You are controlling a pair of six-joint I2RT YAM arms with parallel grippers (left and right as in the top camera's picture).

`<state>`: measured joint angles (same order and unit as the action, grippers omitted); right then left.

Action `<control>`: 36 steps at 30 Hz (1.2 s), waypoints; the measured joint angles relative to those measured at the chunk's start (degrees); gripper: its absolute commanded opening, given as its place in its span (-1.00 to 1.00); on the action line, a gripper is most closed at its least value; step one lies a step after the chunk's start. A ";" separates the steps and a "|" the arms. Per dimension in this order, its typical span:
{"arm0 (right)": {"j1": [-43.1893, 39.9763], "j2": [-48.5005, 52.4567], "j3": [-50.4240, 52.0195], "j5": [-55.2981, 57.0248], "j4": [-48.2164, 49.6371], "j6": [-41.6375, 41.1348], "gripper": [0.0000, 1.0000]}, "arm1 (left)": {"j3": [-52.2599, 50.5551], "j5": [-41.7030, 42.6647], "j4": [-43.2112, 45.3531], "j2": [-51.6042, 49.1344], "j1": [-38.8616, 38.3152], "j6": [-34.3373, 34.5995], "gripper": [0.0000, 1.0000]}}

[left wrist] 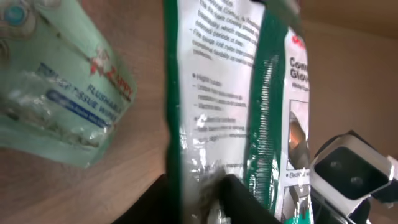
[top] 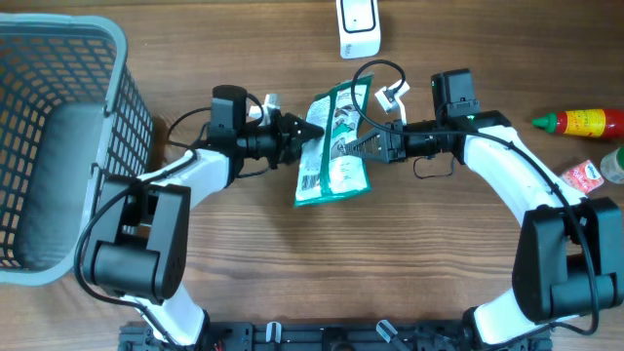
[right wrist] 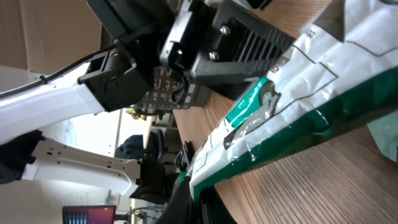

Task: Scan the item barcode

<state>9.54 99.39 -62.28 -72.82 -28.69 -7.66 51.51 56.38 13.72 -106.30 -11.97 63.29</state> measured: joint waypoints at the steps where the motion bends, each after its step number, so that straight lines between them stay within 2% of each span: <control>1: 0.00 0.00 0.00 1.07 -0.96 -0.09 -0.92 | 0.00 -0.09 0.04 0.00 0.37 -0.11 -0.86; 4: 0.00 0.00 0.00 6.21 -4.20 -0.07 -0.87 | 0.00 -0.15 0.04 0.00 1.51 0.15 -0.92; 6: 0.02 0.00 0.00 10.03 -5.90 -0.09 -0.70 | 0.00 -0.17 0.07 0.00 2.01 0.09 -0.92; 8: 0.07 0.00 0.00 12.63 -6.43 -0.04 -0.43 | 0.00 -0.46 0.07 0.00 2.27 0.09 -0.92; 13: 0.04 0.00 0.00 15.63 -6.47 -0.22 0.97 | 0.00 -0.98 0.57 0.00 2.58 0.09 -0.92; 25: 0.04 0.00 0.00 16.96 -3.56 -2.49 1.00 | -0.02 -1.01 9.94 0.00 2.62 2.91 -0.92; 36: 0.04 3.10 0.02 14.71 5.51 -10.84 0.99 | -0.13 -1.01 25.57 0.00 2.62 19.69 -0.92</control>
<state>9.58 102.50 -62.26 -58.11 -23.18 -18.50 51.37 55.37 39.29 -106.30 -9.34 82.98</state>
